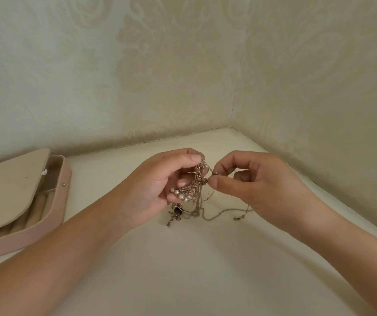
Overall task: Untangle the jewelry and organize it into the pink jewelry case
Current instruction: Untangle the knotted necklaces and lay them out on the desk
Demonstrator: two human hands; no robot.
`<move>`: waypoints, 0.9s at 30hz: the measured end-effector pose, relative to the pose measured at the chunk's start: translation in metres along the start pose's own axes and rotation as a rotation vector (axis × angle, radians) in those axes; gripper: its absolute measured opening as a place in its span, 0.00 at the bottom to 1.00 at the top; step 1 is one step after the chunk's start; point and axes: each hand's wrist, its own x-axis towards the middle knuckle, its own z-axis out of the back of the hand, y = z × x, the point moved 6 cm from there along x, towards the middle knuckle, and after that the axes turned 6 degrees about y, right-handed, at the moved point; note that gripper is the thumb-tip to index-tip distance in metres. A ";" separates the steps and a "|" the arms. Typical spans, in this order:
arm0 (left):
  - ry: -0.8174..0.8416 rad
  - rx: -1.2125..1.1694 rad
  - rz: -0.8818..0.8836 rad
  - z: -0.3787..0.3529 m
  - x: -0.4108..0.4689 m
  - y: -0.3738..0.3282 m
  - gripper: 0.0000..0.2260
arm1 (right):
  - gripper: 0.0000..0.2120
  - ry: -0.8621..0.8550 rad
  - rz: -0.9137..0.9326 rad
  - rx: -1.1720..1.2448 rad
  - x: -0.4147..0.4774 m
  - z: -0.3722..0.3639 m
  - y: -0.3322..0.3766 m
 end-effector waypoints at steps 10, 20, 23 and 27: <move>-0.021 -0.031 -0.043 0.002 0.000 -0.004 0.05 | 0.10 0.118 -0.079 0.185 0.001 -0.001 -0.004; -0.060 -0.014 0.028 0.002 0.001 0.001 0.09 | 0.04 -0.055 0.007 0.069 0.000 0.002 -0.001; -0.069 -0.038 0.043 0.000 0.002 0.004 0.07 | 0.05 -0.135 0.092 0.099 -0.002 0.005 0.003; -0.070 -0.096 0.060 -0.002 0.003 0.009 0.07 | 0.04 -0.193 0.188 0.000 -0.005 0.006 0.011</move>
